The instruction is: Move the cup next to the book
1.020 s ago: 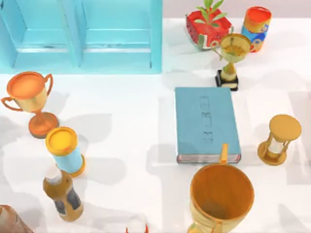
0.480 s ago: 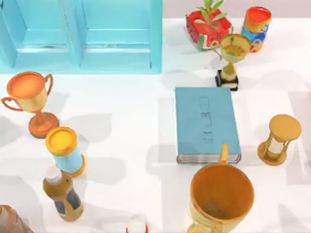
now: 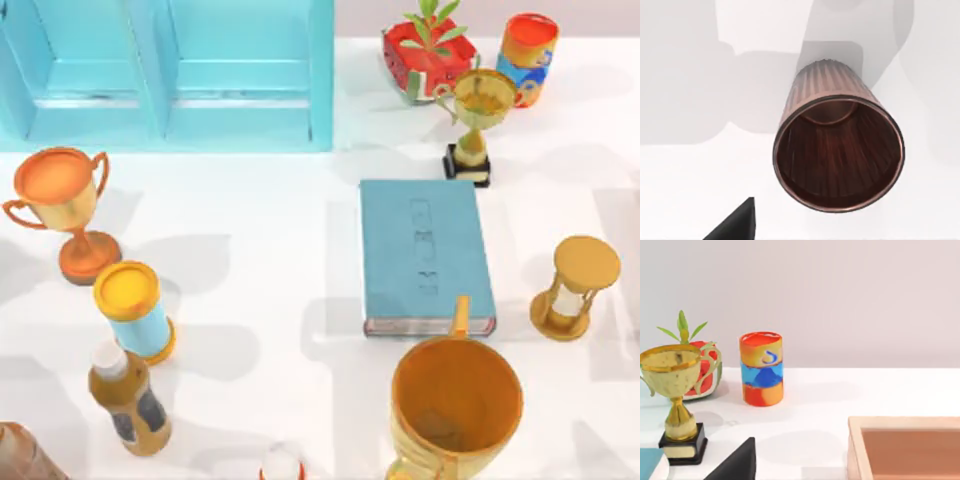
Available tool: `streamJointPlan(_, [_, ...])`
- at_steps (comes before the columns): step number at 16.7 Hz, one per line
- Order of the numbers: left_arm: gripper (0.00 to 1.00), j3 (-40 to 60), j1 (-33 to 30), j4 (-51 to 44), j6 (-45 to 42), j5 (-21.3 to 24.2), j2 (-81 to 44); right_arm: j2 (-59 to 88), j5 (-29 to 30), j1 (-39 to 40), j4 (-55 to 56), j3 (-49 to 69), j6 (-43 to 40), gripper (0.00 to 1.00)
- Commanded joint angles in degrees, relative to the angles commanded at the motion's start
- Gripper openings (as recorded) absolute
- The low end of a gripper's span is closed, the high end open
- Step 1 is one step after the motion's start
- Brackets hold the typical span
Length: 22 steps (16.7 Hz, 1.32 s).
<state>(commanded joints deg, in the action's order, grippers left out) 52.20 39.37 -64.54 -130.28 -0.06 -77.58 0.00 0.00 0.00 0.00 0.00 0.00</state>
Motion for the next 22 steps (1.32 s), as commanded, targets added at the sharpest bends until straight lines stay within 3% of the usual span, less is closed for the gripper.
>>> streamJointPlan(5, [1.00, -9.8, 0.3, 13.4, -0.4, 0.0, -3.3, 0.0, 0.0, 0.0, 0.0, 0.0, 0.0, 1.00])
streamJointPlan(11, [1.00, -11.3, 0.4, 15.1, -0.5, 0.0, -3.9, 0.0, 0.0, 0.0, 0.0, 0.0, 0.0, 1.00])
streamJointPlan(22, [0.17, -11.3, 0.4, 15.1, -0.5, 0.0, -3.9, 0.0, 0.0, 0.0, 0.0, 0.0, 0.0, 1.00])
